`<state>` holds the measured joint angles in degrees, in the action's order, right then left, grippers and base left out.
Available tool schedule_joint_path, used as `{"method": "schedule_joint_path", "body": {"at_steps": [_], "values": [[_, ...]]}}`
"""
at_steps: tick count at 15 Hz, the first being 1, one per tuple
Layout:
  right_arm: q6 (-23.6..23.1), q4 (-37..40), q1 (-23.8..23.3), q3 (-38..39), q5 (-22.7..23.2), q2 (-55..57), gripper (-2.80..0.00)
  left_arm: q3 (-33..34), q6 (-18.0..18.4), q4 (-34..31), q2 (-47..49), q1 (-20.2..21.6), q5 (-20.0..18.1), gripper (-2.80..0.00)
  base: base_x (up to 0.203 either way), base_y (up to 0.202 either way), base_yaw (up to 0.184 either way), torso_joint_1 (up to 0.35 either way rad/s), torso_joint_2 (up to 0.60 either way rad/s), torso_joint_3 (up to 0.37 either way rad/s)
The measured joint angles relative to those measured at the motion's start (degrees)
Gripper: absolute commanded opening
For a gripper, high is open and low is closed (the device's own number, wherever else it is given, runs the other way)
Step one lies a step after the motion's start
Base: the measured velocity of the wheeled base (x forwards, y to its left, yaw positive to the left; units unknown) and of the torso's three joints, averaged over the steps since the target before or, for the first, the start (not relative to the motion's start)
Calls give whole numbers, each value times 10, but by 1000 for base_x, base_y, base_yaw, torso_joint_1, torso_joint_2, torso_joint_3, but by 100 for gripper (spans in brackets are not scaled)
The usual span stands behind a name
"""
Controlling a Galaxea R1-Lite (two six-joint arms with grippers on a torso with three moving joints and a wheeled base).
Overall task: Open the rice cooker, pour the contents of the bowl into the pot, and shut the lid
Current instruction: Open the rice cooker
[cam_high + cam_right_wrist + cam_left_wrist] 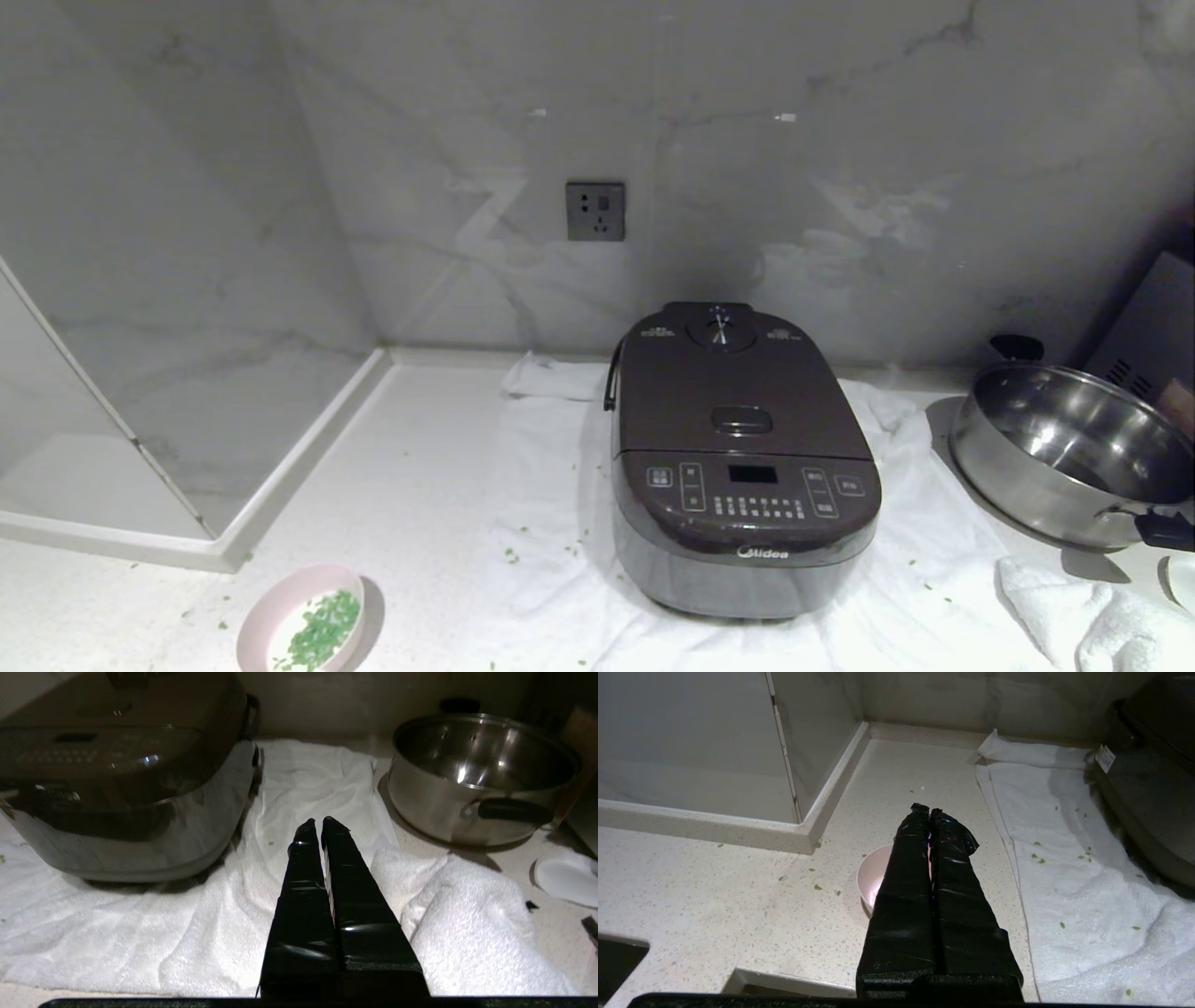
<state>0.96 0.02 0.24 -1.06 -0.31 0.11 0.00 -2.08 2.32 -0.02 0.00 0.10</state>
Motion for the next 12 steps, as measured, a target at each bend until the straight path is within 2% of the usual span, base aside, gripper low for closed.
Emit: {"method": "schedule_joint_path", "body": {"at_steps": [4,9,12], "values": [[13,24,2,-127,29,89,-280,0,0,0,0,0,0,-280,0,0,0,0,0,0],[22,34,8,-359,85,372,-280,0,0,0,0,0,0,-280,0,0,0,0,0,0],[43,69,70,-520,84,535,-280,0,0,0,0,0,0,-280,0,0,0,0,0,0]]}}
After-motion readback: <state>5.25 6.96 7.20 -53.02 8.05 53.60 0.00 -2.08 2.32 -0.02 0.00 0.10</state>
